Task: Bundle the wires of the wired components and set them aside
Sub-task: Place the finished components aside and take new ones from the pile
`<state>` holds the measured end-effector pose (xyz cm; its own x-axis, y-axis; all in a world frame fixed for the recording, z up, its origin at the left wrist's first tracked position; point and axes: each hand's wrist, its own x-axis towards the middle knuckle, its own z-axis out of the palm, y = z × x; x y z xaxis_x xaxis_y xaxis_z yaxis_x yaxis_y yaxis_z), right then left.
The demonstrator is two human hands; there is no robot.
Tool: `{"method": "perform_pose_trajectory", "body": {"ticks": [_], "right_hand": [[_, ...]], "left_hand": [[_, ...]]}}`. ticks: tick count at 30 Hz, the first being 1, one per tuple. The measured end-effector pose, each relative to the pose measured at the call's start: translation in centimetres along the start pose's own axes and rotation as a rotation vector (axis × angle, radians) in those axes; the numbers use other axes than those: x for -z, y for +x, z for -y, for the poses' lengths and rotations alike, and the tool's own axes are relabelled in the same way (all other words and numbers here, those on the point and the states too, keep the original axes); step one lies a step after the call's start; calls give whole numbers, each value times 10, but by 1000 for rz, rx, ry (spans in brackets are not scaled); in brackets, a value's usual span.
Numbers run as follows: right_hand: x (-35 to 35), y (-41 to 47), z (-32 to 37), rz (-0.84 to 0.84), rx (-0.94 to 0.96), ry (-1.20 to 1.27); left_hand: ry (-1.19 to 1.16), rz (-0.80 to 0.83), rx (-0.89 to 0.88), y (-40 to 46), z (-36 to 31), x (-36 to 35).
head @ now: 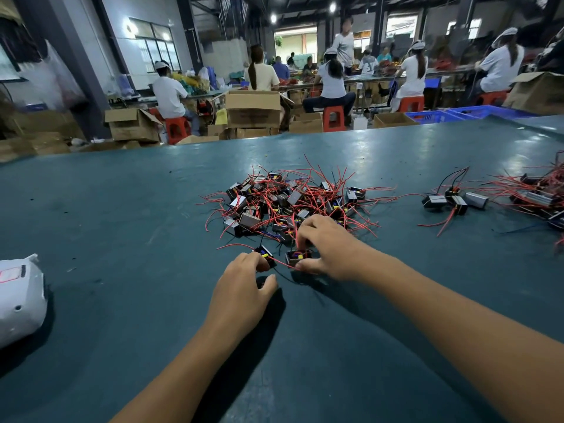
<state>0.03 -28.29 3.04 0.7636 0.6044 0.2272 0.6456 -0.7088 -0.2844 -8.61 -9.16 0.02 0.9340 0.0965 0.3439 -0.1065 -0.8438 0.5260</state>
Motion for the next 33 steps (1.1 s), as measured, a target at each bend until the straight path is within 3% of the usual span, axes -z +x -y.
{"method": "perform_pose_trajectory", "body": {"ticks": [5,9,11,14,17,20,25,33], "right_hand": [[26,-35,-3,-100,-49,428],[40,-70,1,-331,-62,698],[41,-84,4,-409,-24,638],[27,-99,7,-427,-22,362],[9,-104,14,-385,3,170],[2,-104,19,-357,47,63],[2,-105,11,-314,82,-28],[11,-109,-9,-153,72,84]], "left_hand": [[-1,16,0,1,1,-2],[-1,21,-32,0,-1,0],[-8,-7,-65,-2,-5,2],[-148,-20,-155,-7,-15,6],[-480,270,-197,-15,-29,7],[-535,429,-255,-22,-34,1],[-569,382,-205,-16,-28,1],[-465,335,-142,-13,-22,7]]}}
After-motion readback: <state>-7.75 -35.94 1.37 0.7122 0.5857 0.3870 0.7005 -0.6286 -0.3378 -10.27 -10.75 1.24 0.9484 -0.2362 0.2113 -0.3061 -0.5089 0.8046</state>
